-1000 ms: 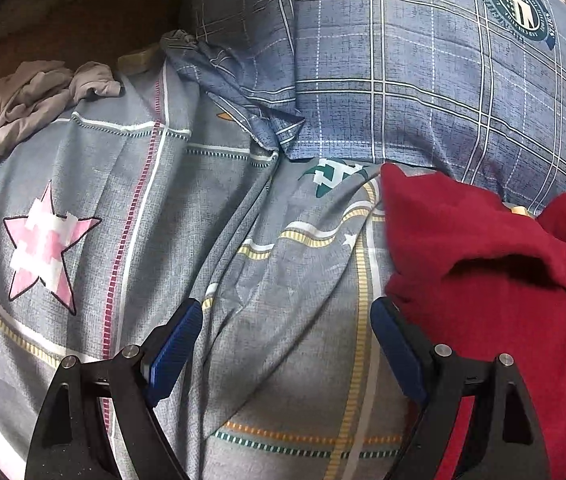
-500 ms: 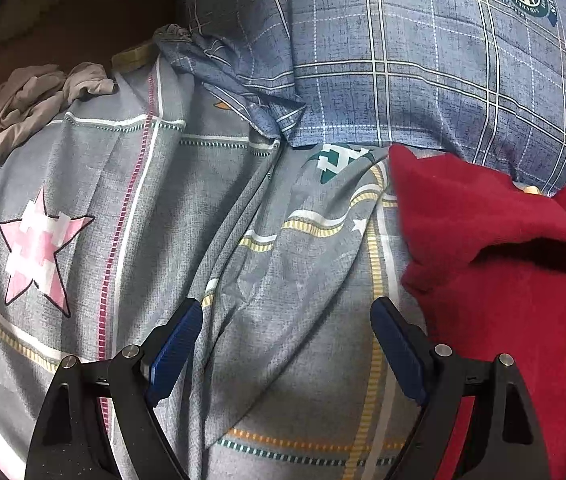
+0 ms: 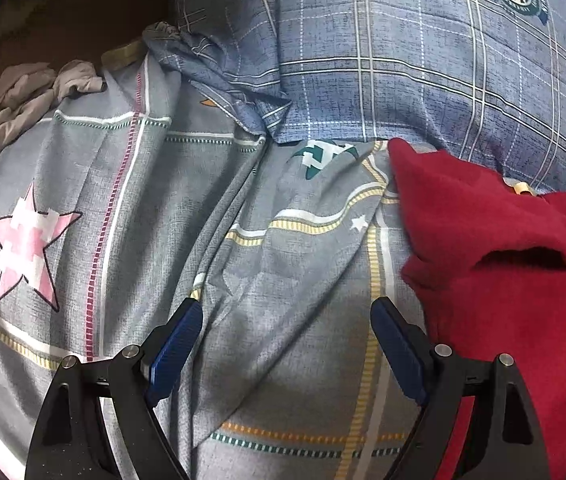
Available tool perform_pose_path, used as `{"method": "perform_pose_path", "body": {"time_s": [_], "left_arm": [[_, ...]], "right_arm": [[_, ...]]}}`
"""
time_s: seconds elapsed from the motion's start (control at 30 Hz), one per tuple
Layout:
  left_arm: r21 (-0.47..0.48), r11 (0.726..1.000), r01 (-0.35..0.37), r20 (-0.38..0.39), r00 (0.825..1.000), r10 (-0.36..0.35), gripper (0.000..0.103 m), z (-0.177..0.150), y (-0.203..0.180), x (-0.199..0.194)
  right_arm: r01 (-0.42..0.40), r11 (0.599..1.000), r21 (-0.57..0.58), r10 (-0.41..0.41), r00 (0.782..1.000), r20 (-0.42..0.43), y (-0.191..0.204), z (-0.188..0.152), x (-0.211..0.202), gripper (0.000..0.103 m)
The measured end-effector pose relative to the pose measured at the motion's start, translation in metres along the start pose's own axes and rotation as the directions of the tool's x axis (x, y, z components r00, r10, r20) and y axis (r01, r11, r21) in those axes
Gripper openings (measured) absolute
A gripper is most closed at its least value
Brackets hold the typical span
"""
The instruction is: Fold small clothes
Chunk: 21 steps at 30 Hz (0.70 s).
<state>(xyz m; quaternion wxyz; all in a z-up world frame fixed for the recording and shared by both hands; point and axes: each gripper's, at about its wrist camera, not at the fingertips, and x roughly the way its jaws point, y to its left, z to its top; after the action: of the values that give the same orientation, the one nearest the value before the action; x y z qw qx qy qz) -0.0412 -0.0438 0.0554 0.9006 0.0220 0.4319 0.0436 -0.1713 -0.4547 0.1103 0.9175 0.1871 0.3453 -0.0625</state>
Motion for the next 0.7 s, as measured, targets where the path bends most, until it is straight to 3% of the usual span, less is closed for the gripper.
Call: {"method": "perform_pose_path", "body": {"time_s": [0.07,0.1,0.17,0.2,0.23,0.27,0.3,0.37,0.43,0.5,0.57,0.63,0.67,0.7], "left_arm": [[0.014,1.0,-0.01,0.004,1.0,0.01,0.086,-0.001,-0.002,-0.001],[0.014,1.0,-0.013,0.004,1.0,0.013,0.086,-0.001,-0.001,-0.001],[-0.001,1.0,-0.012,0.003,1.0,0.012,0.086,0.0,0.003,0.0],[-0.014,1.0,-0.014,0.001,1.0,0.014,0.086,0.001,0.006,0.001],[-0.023,1.0,-0.017,-0.001,1.0,0.017,0.086,0.002,0.008,0.002],[-0.033,0.999,-0.017,-0.003,1.0,0.017,0.086,0.003,0.01,0.003],[-0.045,0.999,-0.012,-0.003,1.0,0.012,0.086,0.004,0.012,0.003],[-0.051,0.999,-0.002,0.002,1.0,0.002,0.086,0.004,0.011,0.003],[-0.029,1.0,-0.003,0.002,1.0,0.003,0.086,0.004,0.006,0.004],[-0.004,1.0,-0.002,0.0,1.0,0.002,0.086,0.002,0.001,0.004],[0.01,1.0,0.004,0.002,1.0,-0.004,0.086,0.001,-0.001,0.003],[0.011,1.0,0.008,0.005,1.0,-0.008,0.086,0.0,0.0,0.0],[0.009,1.0,0.011,0.005,1.0,-0.011,0.086,0.0,0.001,-0.002],[0.008,1.0,0.018,0.003,1.0,-0.018,0.086,0.001,0.001,-0.002]], "right_arm": [[-0.073,0.988,-0.135,0.073,0.997,-0.008,0.04,-0.002,0.012,0.073],[-0.064,0.979,-0.195,0.065,0.998,-0.002,0.055,-0.003,0.022,0.077],[0.01,0.951,-0.309,-0.013,1.0,-0.008,0.078,-0.002,0.056,0.076],[0.043,0.936,-0.35,-0.059,0.998,-0.036,0.082,-0.001,0.075,0.071],[0.062,0.918,-0.391,-0.1,0.992,-0.078,0.088,-0.001,0.092,0.057],[0.077,0.9,-0.43,-0.14,0.983,-0.116,0.093,0.0,0.105,0.009],[0.096,0.886,-0.454,-0.167,0.979,-0.119,0.096,0.001,0.107,0.009],[0.129,0.87,-0.476,-0.171,0.984,-0.045,0.104,0.013,0.091,0.009],[0.188,0.856,-0.482,-0.167,0.982,0.086,0.114,0.029,0.064,0.009],[0.25,0.829,-0.5,-0.163,0.964,0.212,0.116,0.036,0.038,0.01],[0.295,0.779,-0.553,-0.146,0.943,0.298,0.114,0.023,0.026,0.019],[0.324,0.716,-0.619,-0.204,0.944,0.258,0.102,-0.002,0.036,0.037],[0.321,0.701,-0.637,-0.259,0.947,0.192,0.092,-0.014,0.043,0.044],[0.302,0.713,-0.633,-0.286,0.949,0.131,0.079,-0.024,0.045,0.043]]}}
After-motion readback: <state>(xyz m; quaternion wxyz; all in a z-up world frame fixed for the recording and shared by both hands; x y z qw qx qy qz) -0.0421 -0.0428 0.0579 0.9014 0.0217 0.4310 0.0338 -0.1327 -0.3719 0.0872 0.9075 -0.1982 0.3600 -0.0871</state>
